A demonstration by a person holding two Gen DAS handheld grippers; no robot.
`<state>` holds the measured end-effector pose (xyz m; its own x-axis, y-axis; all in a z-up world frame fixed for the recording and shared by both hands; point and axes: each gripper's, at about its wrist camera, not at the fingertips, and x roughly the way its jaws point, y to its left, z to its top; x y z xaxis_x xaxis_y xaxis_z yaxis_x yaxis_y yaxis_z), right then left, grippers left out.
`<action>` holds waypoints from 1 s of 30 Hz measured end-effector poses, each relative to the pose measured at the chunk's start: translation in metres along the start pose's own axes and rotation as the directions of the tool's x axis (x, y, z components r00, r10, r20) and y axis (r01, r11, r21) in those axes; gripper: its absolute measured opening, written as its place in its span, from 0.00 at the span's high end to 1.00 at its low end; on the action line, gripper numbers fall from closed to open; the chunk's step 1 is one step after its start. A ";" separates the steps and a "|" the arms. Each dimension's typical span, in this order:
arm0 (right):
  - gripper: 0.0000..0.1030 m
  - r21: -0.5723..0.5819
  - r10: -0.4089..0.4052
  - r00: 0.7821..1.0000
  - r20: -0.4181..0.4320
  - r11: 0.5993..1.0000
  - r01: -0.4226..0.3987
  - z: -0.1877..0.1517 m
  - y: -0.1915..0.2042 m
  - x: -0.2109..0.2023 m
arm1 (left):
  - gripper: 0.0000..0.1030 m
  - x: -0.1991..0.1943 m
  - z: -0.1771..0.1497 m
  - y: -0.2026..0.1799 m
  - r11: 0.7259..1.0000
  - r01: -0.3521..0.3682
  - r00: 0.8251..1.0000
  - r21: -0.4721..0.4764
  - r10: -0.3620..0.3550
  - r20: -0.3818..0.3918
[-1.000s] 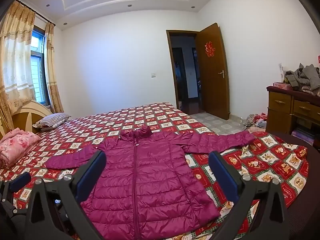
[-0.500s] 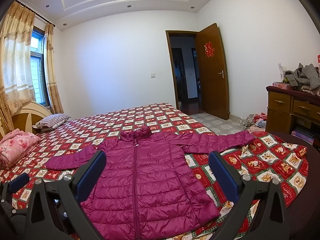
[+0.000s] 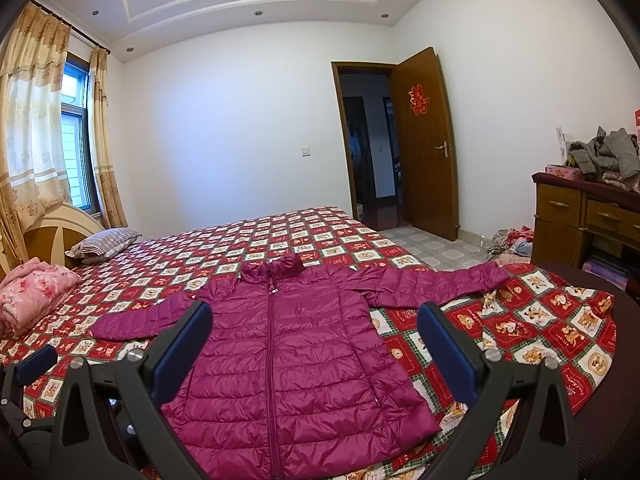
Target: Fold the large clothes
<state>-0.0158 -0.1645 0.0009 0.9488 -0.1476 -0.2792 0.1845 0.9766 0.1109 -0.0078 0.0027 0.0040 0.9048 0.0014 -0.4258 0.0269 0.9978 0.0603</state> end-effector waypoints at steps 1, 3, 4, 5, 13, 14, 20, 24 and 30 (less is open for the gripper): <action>0.00 0.001 0.001 1.000 0.000 1.000 -0.001 0.000 0.000 0.000 | 0.01 0.000 0.000 0.000 1.000 0.001 1.000 0.000 -0.001 0.000; 0.00 0.002 0.000 1.000 0.000 1.000 0.000 0.000 0.001 0.000 | 0.01 0.000 0.000 0.000 1.000 0.000 1.000 -0.002 0.000 0.002; 0.00 0.002 -0.001 1.000 0.000 1.000 0.001 0.000 0.000 0.000 | 0.01 -0.001 0.001 0.000 1.000 -0.001 1.000 -0.002 0.001 0.002; 0.00 0.002 0.000 1.000 0.000 1.000 0.000 0.000 0.001 0.000 | 0.01 0.000 0.001 0.000 1.000 -0.001 1.000 -0.002 0.001 0.002; 0.00 0.001 0.000 1.000 0.001 1.000 0.000 0.000 -0.001 0.000 | 0.01 -0.001 0.000 0.000 1.000 -0.001 1.000 -0.003 0.001 0.003; 0.00 0.002 -0.001 1.000 0.002 1.000 0.001 0.000 -0.001 0.000 | 0.01 -0.001 0.000 0.001 1.000 -0.001 1.000 -0.004 0.001 0.004; 0.00 0.002 0.000 1.000 0.000 1.000 0.000 0.000 0.000 0.000 | 0.01 -0.001 0.000 0.001 1.000 -0.001 1.000 -0.003 0.001 0.004; 0.00 0.002 -0.001 1.000 0.002 1.000 0.001 0.000 0.000 0.000 | 0.01 -0.001 0.000 0.001 1.000 -0.003 1.000 -0.004 0.003 0.005; 0.00 0.003 0.001 1.000 0.000 1.000 -0.001 0.000 0.000 0.000 | 0.01 -0.002 -0.001 0.001 1.000 -0.003 1.000 -0.002 0.003 0.005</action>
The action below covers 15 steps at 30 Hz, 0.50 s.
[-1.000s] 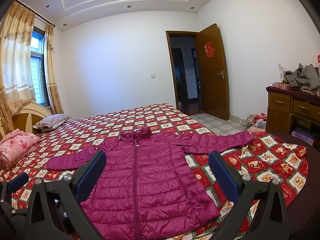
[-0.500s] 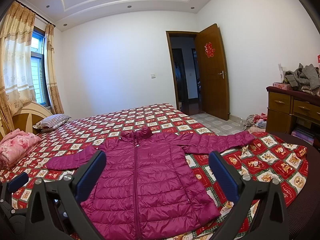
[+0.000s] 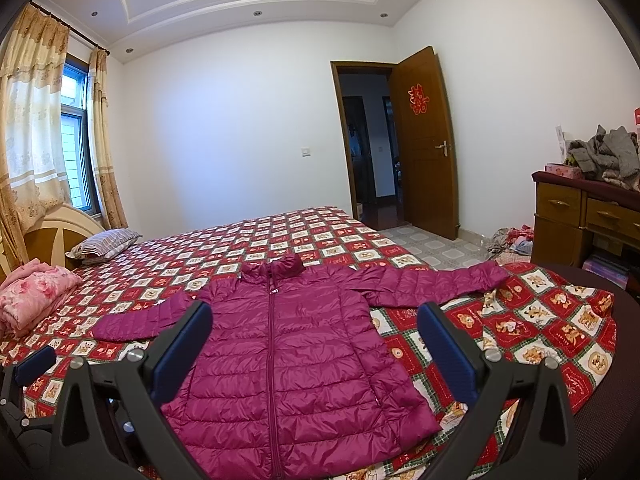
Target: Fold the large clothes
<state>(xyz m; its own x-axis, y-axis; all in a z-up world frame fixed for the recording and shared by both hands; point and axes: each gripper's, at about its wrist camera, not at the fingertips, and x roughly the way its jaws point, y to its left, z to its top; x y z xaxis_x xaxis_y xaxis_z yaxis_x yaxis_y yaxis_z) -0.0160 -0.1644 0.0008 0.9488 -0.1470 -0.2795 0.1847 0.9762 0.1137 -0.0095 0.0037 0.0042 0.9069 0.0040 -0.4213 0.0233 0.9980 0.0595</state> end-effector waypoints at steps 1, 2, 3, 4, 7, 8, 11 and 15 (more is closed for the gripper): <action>0.00 -0.001 -0.001 1.000 0.000 1.000 0.001 0.000 0.000 0.000 | 0.01 0.000 0.000 0.000 1.000 0.001 1.000 0.000 -0.001 0.000; 0.00 -0.001 0.000 1.000 0.001 1.000 0.000 0.000 0.000 0.000 | 0.01 0.000 0.000 0.000 1.000 0.001 1.000 0.000 -0.001 0.000; 0.00 0.000 0.000 1.000 0.001 1.000 0.000 0.000 -0.001 0.000 | 0.01 0.000 0.000 0.000 1.000 0.001 1.000 0.001 -0.001 0.000; 0.00 0.000 0.000 1.000 0.002 1.000 0.000 0.000 0.000 0.000 | 0.01 0.000 0.000 0.000 1.000 0.001 1.000 0.000 -0.001 0.001; 0.00 0.001 0.000 1.000 0.002 1.000 0.000 0.000 -0.001 0.000 | 0.01 0.000 0.000 0.001 1.000 0.001 1.000 0.000 -0.001 0.001; 0.00 0.001 -0.001 1.000 0.002 1.000 0.001 0.000 -0.001 0.000 | 0.01 0.000 0.000 0.001 1.000 0.001 1.000 -0.001 -0.001 0.001; 0.00 0.001 0.000 1.000 -0.001 1.000 0.000 0.000 -0.002 0.001 | 0.01 -0.001 0.000 0.001 1.000 0.001 1.000 -0.001 -0.001 0.000; 0.00 0.000 0.000 1.000 -0.004 1.000 0.000 0.002 0.000 -0.003 | 0.01 -0.002 0.000 0.002 1.000 -0.001 1.000 0.000 0.001 0.001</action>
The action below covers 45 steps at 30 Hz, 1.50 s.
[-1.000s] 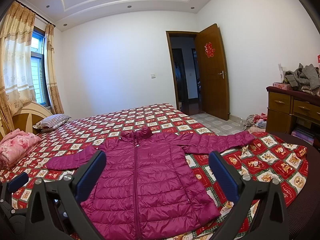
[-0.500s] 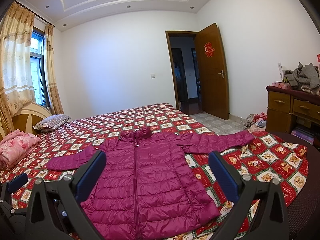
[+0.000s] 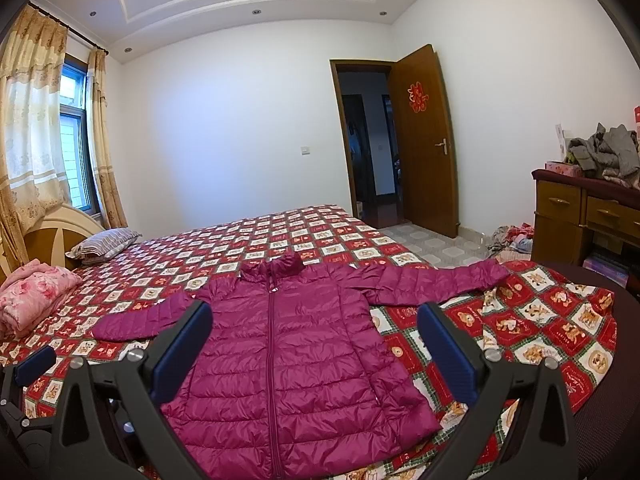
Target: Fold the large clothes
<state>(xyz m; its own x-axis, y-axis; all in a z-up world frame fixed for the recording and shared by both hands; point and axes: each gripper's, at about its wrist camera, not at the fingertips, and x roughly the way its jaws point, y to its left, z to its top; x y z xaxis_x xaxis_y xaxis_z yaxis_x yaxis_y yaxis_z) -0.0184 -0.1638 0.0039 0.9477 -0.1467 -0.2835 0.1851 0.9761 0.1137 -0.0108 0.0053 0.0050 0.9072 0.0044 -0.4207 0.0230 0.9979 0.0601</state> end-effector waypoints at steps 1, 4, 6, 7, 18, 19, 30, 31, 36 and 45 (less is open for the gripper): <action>0.00 0.000 0.001 1.000 -0.001 1.000 -0.001 0.000 0.000 -0.001 | 0.01 0.000 0.000 0.000 1.000 0.000 1.000 0.000 0.000 0.000; 0.00 -0.001 0.000 1.000 -0.004 1.000 0.000 -0.002 0.000 0.000 | 0.01 0.000 0.000 0.000 1.000 0.001 1.000 -0.001 -0.001 -0.001; 0.00 0.003 -0.001 1.000 -0.007 1.000 0.001 -0.003 0.001 0.005 | 0.01 0.000 0.000 0.000 1.000 0.000 1.000 -0.001 0.000 -0.002; 0.00 0.004 -0.001 1.000 -0.008 1.000 0.001 -0.003 0.001 0.005 | 0.01 0.001 -0.001 0.000 1.000 -0.001 1.000 -0.001 0.001 -0.003; 0.00 0.046 -0.012 0.998 -0.057 0.999 0.015 -0.008 -0.014 0.023 | 0.01 0.016 -0.004 0.001 1.000 -0.005 1.000 0.006 0.005 -0.023; 0.00 0.061 -0.016 0.998 -0.063 0.998 0.020 -0.009 -0.018 0.026 | 0.01 0.022 -0.005 0.000 1.000 -0.001 1.000 0.006 0.001 -0.028; 0.00 0.007 -0.145 0.982 -0.125 0.989 0.147 -0.020 -0.032 0.066 | 0.01 0.077 -0.005 0.001 0.997 0.066 0.995 -0.024 -0.068 -0.069; 0.00 -0.006 -0.161 0.977 -0.140 0.987 0.162 -0.021 -0.033 0.072 | 0.01 0.082 -0.004 0.003 0.998 0.062 0.995 -0.024 -0.064 -0.075; 0.00 0.002 -0.204 0.954 -0.220 0.978 0.210 -0.022 -0.045 0.102 | 0.01 0.118 0.003 0.017 0.998 0.039 0.991 -0.048 -0.045 -0.130; 0.00 0.022 -0.232 0.934 -0.272 0.969 0.248 -0.009 -0.053 0.141 | 0.01 0.159 0.014 0.019 0.999 0.018 0.984 -0.041 -0.025 -0.178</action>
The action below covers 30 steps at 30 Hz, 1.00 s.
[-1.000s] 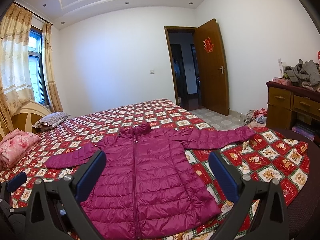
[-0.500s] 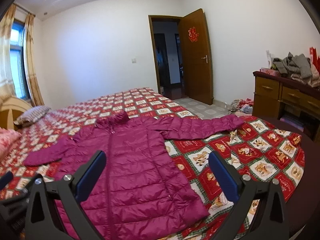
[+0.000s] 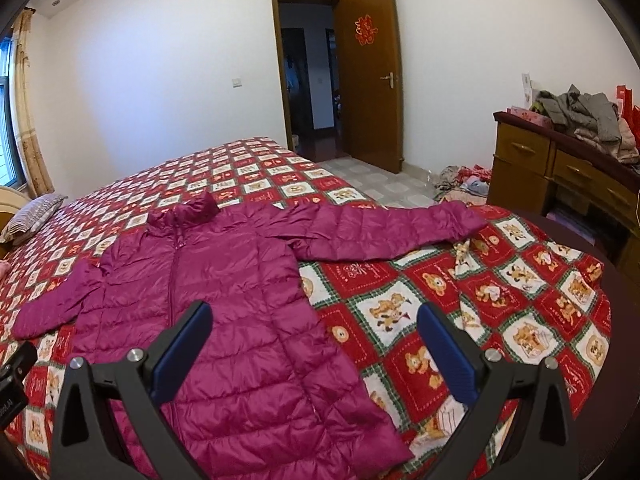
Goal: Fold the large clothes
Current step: 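Move the right tool to the jacket sleeve and grasp its cuff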
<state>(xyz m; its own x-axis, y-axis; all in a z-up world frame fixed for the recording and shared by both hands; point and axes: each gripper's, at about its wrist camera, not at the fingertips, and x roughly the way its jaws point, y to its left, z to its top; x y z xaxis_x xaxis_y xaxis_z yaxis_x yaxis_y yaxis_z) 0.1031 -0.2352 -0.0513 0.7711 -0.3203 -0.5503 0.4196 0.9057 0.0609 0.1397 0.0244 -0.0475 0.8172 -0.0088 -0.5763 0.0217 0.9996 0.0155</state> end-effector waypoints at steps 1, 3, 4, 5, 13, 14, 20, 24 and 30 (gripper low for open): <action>0.00 -0.001 -0.005 1.000 -0.003 1.000 0.005 0.003 0.001 0.004 | 0.01 0.004 0.004 -0.001 1.000 -0.004 1.000 0.007 0.004 0.000; 0.00 -0.003 -0.014 1.000 -0.008 1.000 0.014 0.008 0.000 0.013 | 0.01 0.011 0.009 -0.001 1.000 -0.009 1.000 0.022 0.009 0.001; 0.00 -0.004 -0.025 1.000 -0.011 1.000 0.024 0.012 -0.003 0.019 | 0.01 0.017 0.014 0.000 0.999 -0.011 1.000 0.034 0.011 0.000; 0.00 -0.004 -0.035 0.999 -0.015 0.999 0.035 0.014 -0.005 0.025 | 0.01 0.022 0.016 0.001 0.999 -0.012 1.000 0.042 0.012 -0.001; 0.00 0.048 -0.208 0.977 -0.044 0.976 0.210 0.044 -0.056 0.082 | 0.01 0.094 0.040 0.031 0.997 -0.062 0.998 0.040 0.062 -0.010; 0.00 0.047 -0.232 0.972 -0.048 0.971 0.234 0.047 -0.061 0.088 | 0.01 0.101 0.042 0.033 0.997 -0.067 0.998 0.045 0.068 -0.010; 0.00 0.057 -0.336 0.940 -0.067 0.939 0.340 0.065 -0.099 0.132 | 0.01 0.165 0.042 0.045 0.988 -0.127 0.990 0.092 0.132 -0.043; 0.00 0.102 -0.415 0.906 -0.079 0.901 0.421 0.075 -0.132 0.158 | 0.01 0.200 0.036 0.055 0.981 -0.171 0.981 0.087 0.178 -0.074; 0.00 0.218 -0.424 0.888 -0.177 0.863 0.456 0.086 -0.185 0.203 | 0.01 0.235 0.029 0.068 0.977 -0.210 0.972 0.046 0.214 -0.099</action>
<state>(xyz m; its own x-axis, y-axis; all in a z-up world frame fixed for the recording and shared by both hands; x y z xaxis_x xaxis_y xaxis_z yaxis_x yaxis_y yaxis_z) 0.2230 -0.4921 -0.1027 0.4221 -0.6196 -0.6618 0.8181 0.5749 -0.0165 0.3499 0.0893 -0.1587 0.7418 0.2077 -0.6376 -0.1242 0.9769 0.1738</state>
